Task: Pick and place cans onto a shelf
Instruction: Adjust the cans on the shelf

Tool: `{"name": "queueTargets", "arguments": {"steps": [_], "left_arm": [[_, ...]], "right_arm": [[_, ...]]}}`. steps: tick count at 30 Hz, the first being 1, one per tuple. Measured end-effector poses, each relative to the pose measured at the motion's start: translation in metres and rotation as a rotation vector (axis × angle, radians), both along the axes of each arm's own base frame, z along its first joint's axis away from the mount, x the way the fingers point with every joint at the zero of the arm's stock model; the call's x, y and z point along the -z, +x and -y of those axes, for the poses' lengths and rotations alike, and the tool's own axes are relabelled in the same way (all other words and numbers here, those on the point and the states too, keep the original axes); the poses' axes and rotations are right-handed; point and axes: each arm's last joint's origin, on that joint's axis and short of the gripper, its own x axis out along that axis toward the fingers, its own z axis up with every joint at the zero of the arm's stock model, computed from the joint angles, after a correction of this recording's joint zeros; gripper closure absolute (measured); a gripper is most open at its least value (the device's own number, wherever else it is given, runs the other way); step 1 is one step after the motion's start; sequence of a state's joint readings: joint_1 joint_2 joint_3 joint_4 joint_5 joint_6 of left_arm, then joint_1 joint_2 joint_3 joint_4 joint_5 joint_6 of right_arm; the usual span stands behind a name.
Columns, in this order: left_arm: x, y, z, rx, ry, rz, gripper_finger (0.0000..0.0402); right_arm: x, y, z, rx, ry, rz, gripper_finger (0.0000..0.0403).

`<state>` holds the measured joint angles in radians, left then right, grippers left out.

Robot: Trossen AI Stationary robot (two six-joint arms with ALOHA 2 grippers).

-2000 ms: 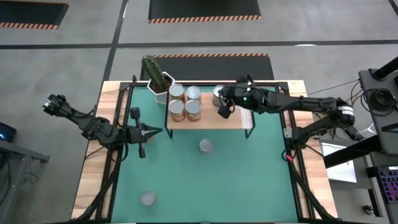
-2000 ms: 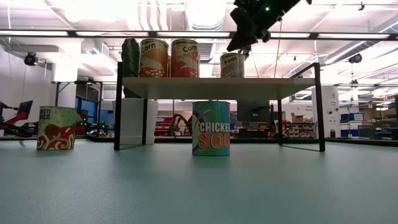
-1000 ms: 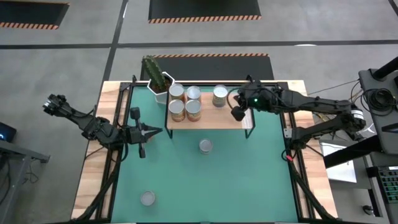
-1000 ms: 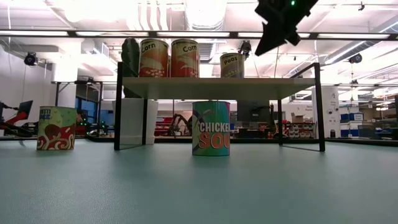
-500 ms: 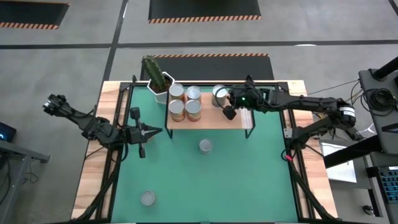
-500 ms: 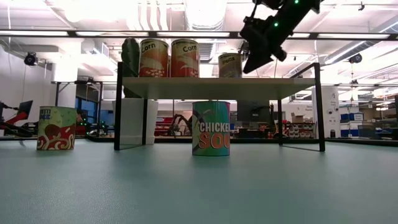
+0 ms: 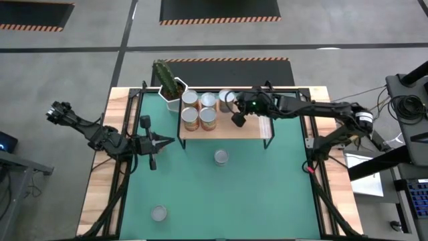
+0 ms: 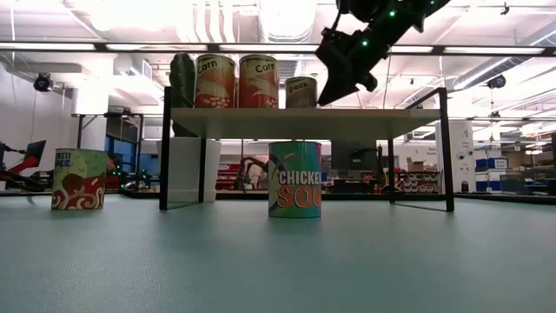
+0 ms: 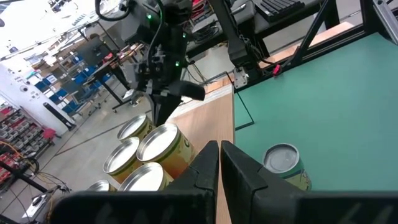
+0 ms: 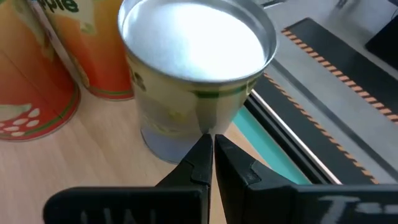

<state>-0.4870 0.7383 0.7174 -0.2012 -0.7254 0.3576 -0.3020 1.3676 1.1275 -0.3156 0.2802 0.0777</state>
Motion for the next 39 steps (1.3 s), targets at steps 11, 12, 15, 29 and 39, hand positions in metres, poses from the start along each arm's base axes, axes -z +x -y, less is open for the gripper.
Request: {"name": "queueTargets", "arguments": {"steps": [11, 12, 15, 29, 39], "left_arm": [[0.000, 0.000, 0.000, 0.000, 0.000, 0.000, 0.0402], [0.000, 0.000, 0.000, 0.000, 0.000, 0.000, 0.0402], [0.000, 0.000, 0.000, 0.000, 0.000, 0.000, 0.0402], [0.000, 0.000, 0.000, 0.000, 0.000, 0.000, 0.0402], [0.000, 0.000, 0.000, 0.000, 0.000, 0.000, 0.0402]], "right_arm": [[0.004, 0.022, 0.007, -0.025, -0.022, -0.030, 0.0394], [0.003, 0.023, 0.007, -0.027, -0.026, -0.031, 0.0394], [0.001, 0.027, 0.008, -0.032, -0.034, -0.028, 0.0394], [-0.009, 0.043, 0.013, -0.069, -0.092, -0.031, 0.0394], [-0.014, 0.034, 0.012, -0.053, -0.094, -0.098, 0.0394]]}}
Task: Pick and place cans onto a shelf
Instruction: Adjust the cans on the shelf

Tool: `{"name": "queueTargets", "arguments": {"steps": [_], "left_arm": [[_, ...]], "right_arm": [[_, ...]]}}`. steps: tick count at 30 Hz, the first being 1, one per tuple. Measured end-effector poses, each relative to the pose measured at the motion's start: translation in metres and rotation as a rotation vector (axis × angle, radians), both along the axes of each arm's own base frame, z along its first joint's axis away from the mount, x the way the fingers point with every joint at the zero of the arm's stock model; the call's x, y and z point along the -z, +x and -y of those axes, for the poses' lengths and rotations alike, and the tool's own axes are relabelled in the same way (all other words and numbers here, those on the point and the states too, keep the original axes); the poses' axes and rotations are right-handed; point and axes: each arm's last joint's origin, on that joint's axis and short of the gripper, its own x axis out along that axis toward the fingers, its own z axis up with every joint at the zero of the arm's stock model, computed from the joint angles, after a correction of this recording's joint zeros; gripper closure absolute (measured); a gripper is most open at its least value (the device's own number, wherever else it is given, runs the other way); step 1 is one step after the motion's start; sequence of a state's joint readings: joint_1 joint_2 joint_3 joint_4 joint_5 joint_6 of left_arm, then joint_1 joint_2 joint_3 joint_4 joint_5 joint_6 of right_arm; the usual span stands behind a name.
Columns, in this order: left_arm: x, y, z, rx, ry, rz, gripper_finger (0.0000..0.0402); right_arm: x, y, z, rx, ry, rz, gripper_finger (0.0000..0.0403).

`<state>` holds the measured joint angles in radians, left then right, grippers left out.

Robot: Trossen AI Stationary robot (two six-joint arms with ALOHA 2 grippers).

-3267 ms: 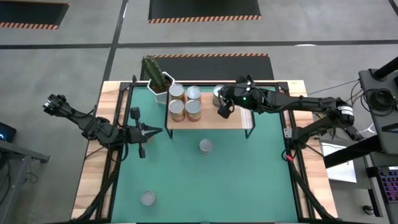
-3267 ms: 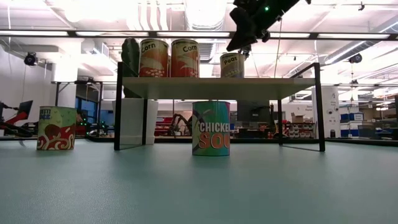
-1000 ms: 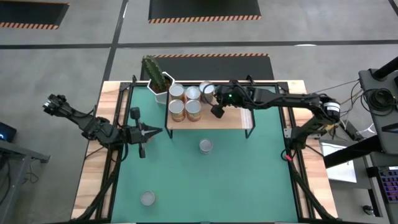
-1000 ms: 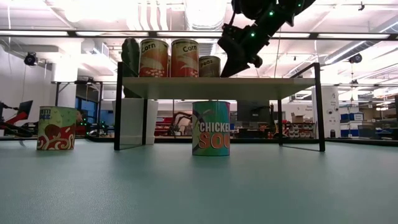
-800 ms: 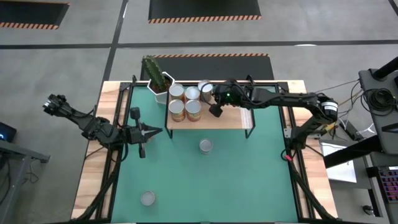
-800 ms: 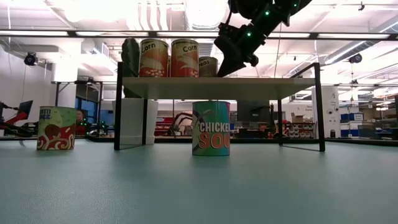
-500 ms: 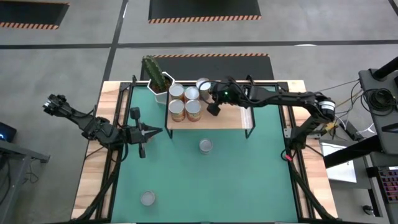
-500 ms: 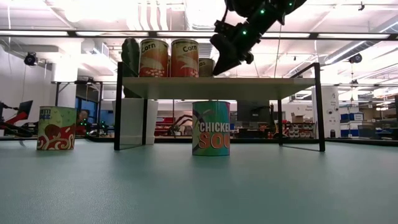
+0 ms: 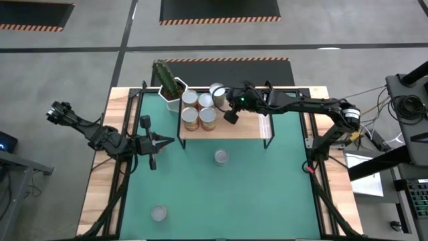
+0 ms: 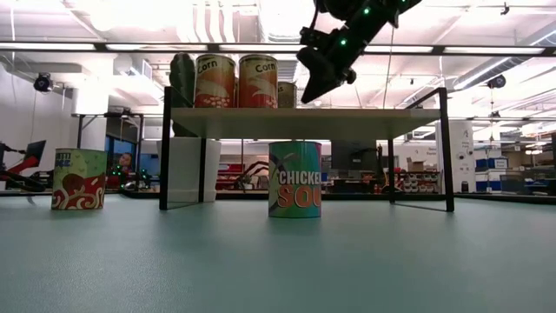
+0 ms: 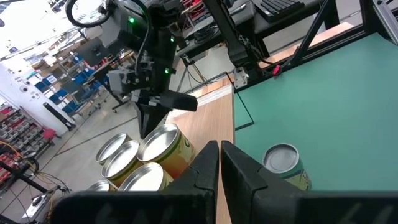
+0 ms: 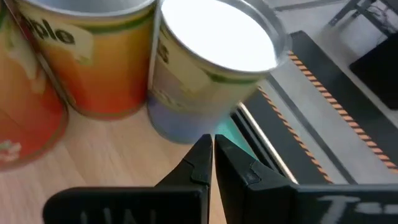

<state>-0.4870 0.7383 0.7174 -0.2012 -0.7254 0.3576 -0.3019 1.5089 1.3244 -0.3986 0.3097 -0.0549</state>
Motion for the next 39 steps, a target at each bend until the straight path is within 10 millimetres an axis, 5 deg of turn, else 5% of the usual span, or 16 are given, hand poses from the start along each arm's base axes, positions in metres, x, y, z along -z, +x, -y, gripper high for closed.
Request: {"name": "queueTargets", "arguments": {"steps": [8, 15, 39], "left_arm": [[0.000, 0.000, 0.000, 0.000, 0.000, 0.000, 0.0402], [0.000, 0.000, 0.000, 0.000, 0.000, 0.000, 0.0402], [0.000, 0.000, 0.000, 0.000, 0.000, 0.000, 0.0402]], "right_arm": [[-0.003, -0.016, 0.030, 0.089, 0.002, -0.021, 0.0394], [0.005, -0.008, 0.062, 0.035, 0.047, 0.136, 0.0394], [0.011, 0.009, 0.062, -0.024, 0.075, 0.232, 0.0394]]}}
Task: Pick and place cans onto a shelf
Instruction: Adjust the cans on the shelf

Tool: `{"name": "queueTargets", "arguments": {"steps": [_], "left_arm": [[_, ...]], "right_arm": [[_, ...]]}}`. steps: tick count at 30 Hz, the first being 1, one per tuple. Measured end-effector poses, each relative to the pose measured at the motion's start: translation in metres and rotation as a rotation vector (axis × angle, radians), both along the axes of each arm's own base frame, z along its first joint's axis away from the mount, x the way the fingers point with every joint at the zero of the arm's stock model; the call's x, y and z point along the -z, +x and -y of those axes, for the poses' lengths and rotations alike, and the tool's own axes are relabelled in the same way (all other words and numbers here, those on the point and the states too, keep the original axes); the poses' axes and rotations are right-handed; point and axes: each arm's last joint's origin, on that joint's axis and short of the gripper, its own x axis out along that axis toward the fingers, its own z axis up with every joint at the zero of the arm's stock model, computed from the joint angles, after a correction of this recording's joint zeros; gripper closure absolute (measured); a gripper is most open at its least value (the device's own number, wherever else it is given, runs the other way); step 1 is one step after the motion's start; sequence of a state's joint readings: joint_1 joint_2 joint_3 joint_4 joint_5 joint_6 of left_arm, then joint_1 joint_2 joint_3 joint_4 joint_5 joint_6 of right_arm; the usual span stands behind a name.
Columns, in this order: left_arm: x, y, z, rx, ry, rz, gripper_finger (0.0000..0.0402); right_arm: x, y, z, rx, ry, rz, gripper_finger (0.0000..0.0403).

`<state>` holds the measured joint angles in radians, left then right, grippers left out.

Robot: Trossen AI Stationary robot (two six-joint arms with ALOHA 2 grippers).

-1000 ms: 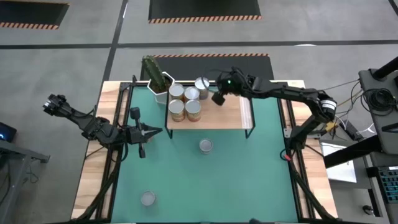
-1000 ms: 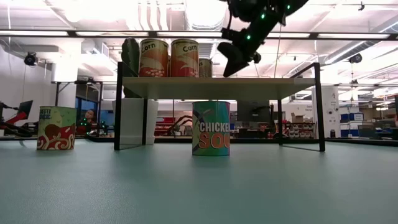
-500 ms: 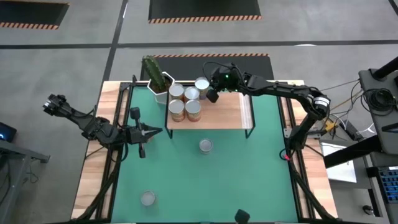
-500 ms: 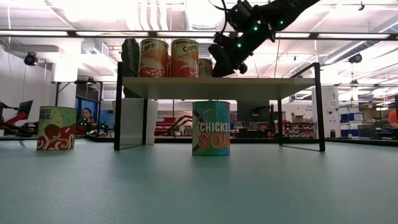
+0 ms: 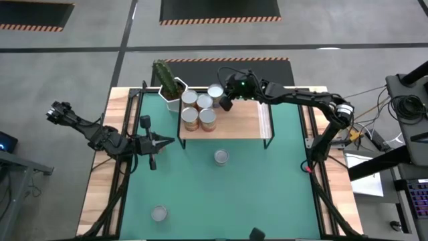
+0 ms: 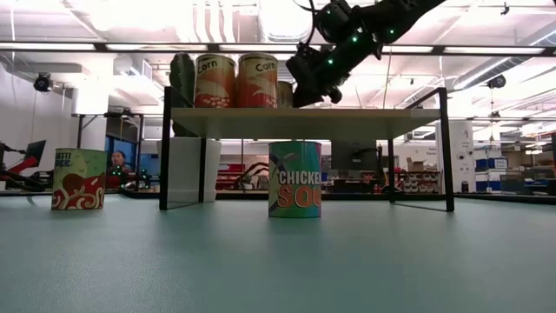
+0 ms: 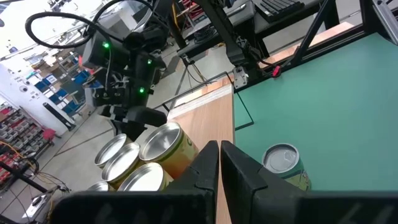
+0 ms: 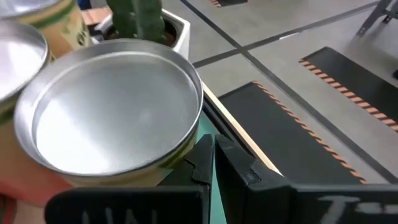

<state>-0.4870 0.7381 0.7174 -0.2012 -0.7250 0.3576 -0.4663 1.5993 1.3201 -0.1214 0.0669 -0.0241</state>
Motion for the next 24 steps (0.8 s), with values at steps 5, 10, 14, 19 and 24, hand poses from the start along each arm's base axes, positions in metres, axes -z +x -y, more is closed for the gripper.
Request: {"name": "queueTargets", "arguments": {"steps": [5, 10, 14, 19, 24], "left_arm": [[0.0000, 0.0000, 0.0000, 0.000, 0.000, 0.000, 0.0402], [0.0000, 0.0000, 0.0000, 0.000, 0.000, 0.000, 0.0402], [0.0000, 0.0000, 0.0000, 0.000, 0.000, 0.000, 0.0402], [0.0000, 0.0000, 0.0000, 0.000, 0.000, 0.000, 0.0402], [0.0000, 0.0000, 0.0000, 0.000, 0.000, 0.000, 0.0402]], "right_arm": [[-0.0020, 0.0024, -0.0026, -0.006, -0.006, 0.023, 0.0394], [-0.0030, 0.0028, -0.0022, -0.005, -0.011, 0.033, 0.0394], [-0.0044, 0.0034, -0.0018, -0.001, -0.016, 0.050, 0.0394], [-0.0078, 0.0046, -0.0012, 0.001, -0.028, 0.085, 0.0394], [-0.0091, 0.0055, -0.0018, 0.003, -0.024, 0.104, 0.0394]]}}
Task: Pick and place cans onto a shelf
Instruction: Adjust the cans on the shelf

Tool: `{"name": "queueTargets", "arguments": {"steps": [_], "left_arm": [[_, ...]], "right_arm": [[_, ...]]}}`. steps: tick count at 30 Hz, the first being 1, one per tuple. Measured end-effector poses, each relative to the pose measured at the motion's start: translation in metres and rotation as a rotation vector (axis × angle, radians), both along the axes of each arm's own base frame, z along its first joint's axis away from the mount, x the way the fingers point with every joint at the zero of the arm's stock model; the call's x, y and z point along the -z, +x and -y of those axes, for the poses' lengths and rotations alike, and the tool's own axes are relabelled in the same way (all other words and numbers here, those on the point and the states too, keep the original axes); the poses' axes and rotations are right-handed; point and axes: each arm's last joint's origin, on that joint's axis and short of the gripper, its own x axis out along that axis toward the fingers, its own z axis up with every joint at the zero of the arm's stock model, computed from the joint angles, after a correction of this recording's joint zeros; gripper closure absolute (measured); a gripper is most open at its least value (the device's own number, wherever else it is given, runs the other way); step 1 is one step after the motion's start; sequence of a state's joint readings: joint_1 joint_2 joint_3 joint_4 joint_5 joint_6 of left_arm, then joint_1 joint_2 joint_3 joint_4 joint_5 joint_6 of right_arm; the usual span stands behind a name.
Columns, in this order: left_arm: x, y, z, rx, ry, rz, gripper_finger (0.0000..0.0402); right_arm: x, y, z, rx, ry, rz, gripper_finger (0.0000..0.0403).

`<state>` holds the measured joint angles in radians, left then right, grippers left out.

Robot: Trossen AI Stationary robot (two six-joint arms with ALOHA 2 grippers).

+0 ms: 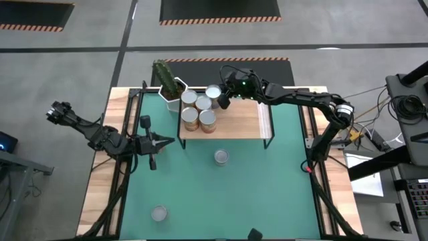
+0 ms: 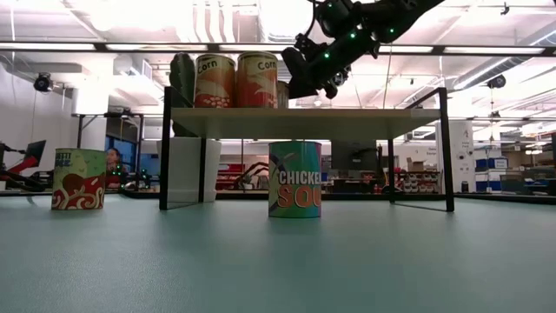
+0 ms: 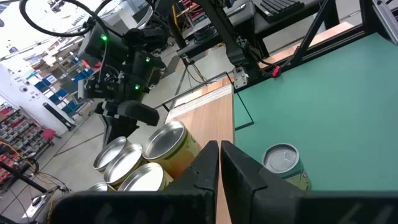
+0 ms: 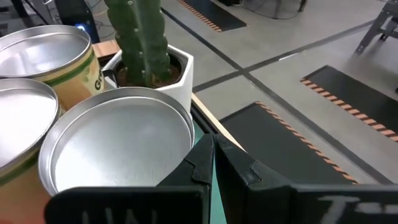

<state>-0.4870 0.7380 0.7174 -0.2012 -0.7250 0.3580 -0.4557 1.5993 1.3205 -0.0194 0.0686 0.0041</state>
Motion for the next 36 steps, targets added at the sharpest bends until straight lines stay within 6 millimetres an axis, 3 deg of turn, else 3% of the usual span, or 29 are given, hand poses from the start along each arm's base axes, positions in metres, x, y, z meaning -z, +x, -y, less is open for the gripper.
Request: {"name": "queueTargets", "arguments": {"steps": [15, 21, 25, 36], "left_arm": [[-0.001, 0.000, 0.000, 0.000, -0.004, 0.008, 0.0402], [-0.001, 0.000, 0.000, 0.000, -0.004, 0.008, 0.0402], [-0.001, 0.000, 0.000, 0.002, 0.003, 0.006, 0.0402], [-0.002, 0.000, 0.000, 0.002, 0.000, 0.013, 0.0402]], "right_arm": [[0.001, 0.001, -0.004, -0.028, -0.004, -0.017, 0.0394], [-0.032, -0.012, -0.017, -0.060, -0.035, 0.047, 0.0394], [-0.049, -0.008, -0.038, -0.263, 0.001, 0.103, 0.0394], [-0.050, 0.016, -0.057, -0.385, 0.032, 0.054, 0.0394]]}}
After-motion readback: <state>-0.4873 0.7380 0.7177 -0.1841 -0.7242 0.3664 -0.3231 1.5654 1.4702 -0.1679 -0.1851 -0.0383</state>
